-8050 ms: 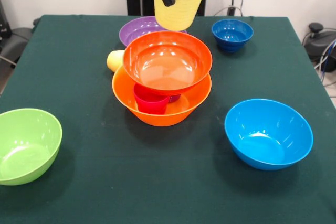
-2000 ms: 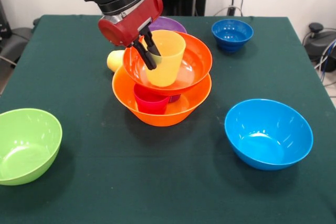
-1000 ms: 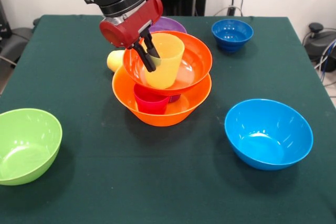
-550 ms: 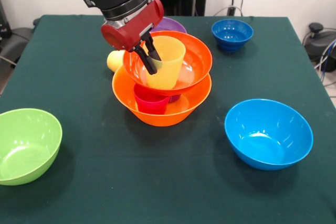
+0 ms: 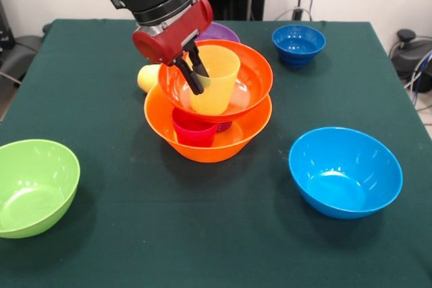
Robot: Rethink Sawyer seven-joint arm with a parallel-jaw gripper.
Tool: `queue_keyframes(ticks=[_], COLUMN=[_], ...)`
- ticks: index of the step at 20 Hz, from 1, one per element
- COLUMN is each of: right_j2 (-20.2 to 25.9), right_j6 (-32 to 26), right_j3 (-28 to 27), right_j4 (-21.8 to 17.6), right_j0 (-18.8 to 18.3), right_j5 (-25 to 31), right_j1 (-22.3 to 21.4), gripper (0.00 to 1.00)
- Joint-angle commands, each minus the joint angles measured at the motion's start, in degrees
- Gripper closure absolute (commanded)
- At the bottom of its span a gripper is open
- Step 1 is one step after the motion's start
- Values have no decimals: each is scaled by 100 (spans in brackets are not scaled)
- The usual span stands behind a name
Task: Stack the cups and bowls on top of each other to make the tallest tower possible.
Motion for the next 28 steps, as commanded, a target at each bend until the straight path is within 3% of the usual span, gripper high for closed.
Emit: queue_keyframes(ticks=[1,22,28], right_j2=[974,1079,1095], right_j6=[-1369,-1475,-1098], right_j3=[422,531,532], right_j4=[429,517,434], right_j0=[123,169,182], right_j5=[666,791,669], right_j1=[-127,-122,-101], gripper=[100,100,100])
